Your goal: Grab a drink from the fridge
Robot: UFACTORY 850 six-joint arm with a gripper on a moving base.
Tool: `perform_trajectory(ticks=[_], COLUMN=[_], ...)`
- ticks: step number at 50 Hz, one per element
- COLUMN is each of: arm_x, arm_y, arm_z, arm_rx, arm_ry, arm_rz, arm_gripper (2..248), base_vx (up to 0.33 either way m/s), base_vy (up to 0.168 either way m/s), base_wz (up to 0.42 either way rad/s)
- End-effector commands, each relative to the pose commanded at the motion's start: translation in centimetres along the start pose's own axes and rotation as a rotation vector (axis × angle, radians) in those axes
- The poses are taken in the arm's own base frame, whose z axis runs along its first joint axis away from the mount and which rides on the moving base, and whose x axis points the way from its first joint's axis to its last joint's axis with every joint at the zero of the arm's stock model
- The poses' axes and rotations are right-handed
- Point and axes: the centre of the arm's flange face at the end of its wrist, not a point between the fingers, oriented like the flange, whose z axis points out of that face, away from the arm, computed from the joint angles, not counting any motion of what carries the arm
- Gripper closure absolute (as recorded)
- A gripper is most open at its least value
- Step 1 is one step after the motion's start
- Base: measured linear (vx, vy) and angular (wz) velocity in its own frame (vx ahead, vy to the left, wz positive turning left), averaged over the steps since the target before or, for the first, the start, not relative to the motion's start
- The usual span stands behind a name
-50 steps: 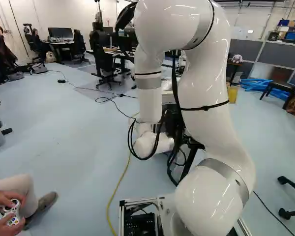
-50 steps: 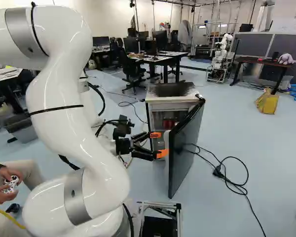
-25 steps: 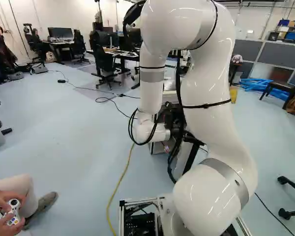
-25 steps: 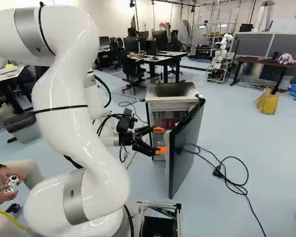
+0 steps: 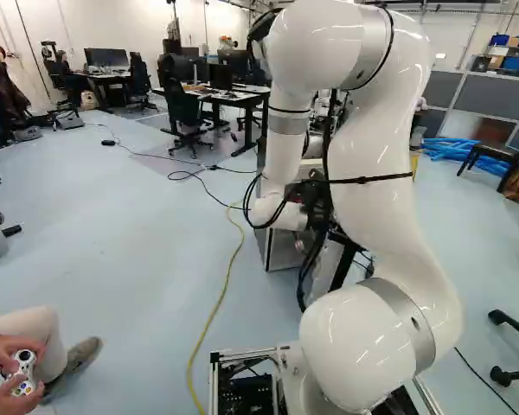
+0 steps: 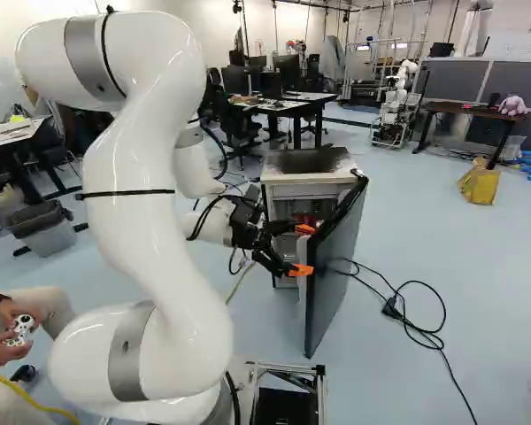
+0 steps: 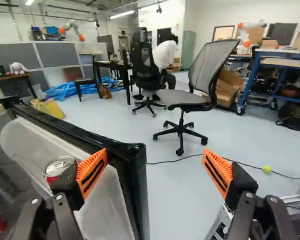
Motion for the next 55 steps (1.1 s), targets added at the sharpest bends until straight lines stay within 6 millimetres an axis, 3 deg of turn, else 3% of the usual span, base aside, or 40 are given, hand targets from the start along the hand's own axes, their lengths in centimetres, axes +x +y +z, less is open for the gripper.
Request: perform_trajectory(ticks=[55], arm_x=[3.3], arm_y=[-8.4], arm_z=[12.8], arm_rx=[-0.364], arm_ry=[-0.017], arm_rz=[0.248], arm_gripper=[3], base_vx=[0.000], base_vy=[0.000], base_wz=[0.000])
